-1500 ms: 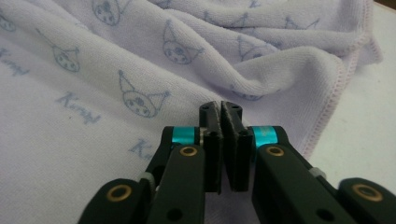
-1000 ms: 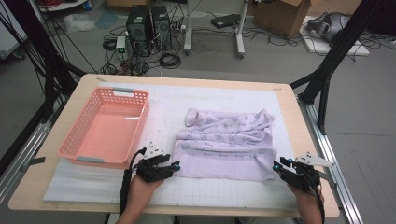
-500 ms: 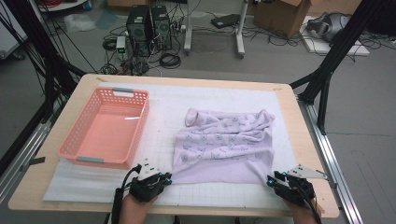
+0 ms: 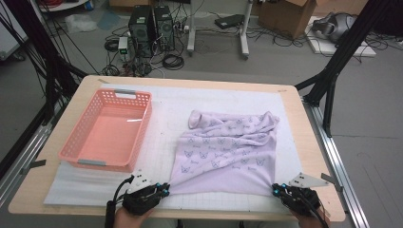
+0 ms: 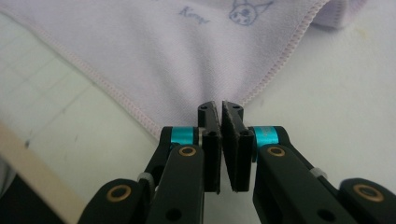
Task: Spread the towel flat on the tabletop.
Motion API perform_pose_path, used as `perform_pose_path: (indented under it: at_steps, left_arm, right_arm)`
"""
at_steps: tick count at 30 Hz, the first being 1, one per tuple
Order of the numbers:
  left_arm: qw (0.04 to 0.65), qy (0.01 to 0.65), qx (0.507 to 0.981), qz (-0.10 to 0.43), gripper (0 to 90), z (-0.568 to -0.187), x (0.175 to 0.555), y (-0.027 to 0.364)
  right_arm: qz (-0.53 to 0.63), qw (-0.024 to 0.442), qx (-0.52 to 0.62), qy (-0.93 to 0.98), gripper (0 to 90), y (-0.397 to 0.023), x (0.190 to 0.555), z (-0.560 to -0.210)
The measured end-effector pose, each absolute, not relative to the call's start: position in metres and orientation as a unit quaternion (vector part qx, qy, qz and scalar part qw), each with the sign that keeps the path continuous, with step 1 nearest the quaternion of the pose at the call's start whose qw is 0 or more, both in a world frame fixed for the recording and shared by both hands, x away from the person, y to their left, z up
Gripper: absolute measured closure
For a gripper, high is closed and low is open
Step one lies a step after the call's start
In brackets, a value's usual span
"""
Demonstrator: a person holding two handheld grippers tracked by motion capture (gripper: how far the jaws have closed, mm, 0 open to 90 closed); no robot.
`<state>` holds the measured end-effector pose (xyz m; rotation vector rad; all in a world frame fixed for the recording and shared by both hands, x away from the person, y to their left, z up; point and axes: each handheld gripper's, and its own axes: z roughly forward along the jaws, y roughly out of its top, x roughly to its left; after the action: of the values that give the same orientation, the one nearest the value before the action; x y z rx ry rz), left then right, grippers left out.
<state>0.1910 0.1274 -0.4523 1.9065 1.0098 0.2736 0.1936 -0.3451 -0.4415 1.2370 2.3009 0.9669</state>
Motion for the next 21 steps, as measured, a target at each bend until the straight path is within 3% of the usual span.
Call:
perform_pose_path:
  at_steps: [9, 10, 11, 12, 13, 14, 15, 17, 21]
  left_arm:
    - [0.463, 0.379, 0.796, 0.087, 84.9, -0.457, 0.159, 0.121]
    - [0.462, 0.379, 0.796, 0.088, 78.8, -0.457, 0.158, 0.12]
    - [0.466, 0.382, 0.793, 0.09, 78.8, -0.455, 0.157, 0.121]
    - [0.473, 0.382, 0.788, 0.095, 67.6, -0.453, 0.158, 0.121]
    - [0.482, 0.384, 0.78, 0.102, 67.6, -0.451, 0.16, 0.122]
    - [0.487, 0.391, 0.773, 0.109, 52.2, -0.448, 0.163, 0.123]
    - [0.493, 0.401, 0.764, 0.112, 48.8, -0.447, 0.168, 0.124]
    - [0.499, 0.412, 0.754, 0.115, 47.0, -0.445, 0.179, 0.125]
    - [0.482, 0.429, 0.757, 0.104, 45.7, -0.45, 0.201, 0.116]
  right_arm:
    - [0.349, 0.161, 0.44, 0.812, 86.5, -0.375, 0.149, -0.442]
    - [0.347, 0.157, 0.443, 0.812, 86.1, -0.375, 0.145, -0.441]
    - [0.347, 0.157, 0.443, 0.812, 86.1, -0.375, 0.145, -0.441]
    - [0.347, 0.161, 0.439, 0.813, 83.3, -0.373, 0.142, -0.439]
    - [0.347, 0.161, 0.439, 0.813, 83.3, -0.373, 0.142, -0.439]
    - [0.355, 0.174, 0.442, 0.805, 72.5, -0.372, 0.143, -0.435]
    - [0.365, 0.175, 0.446, 0.798, 69.4, -0.372, 0.145, -0.433]
    - [0.374, 0.192, 0.452, 0.787, 62.1, -0.371, 0.151, -0.429]
    - [0.37, 0.205, 0.466, 0.777, 59.4, -0.365, 0.169, -0.433]
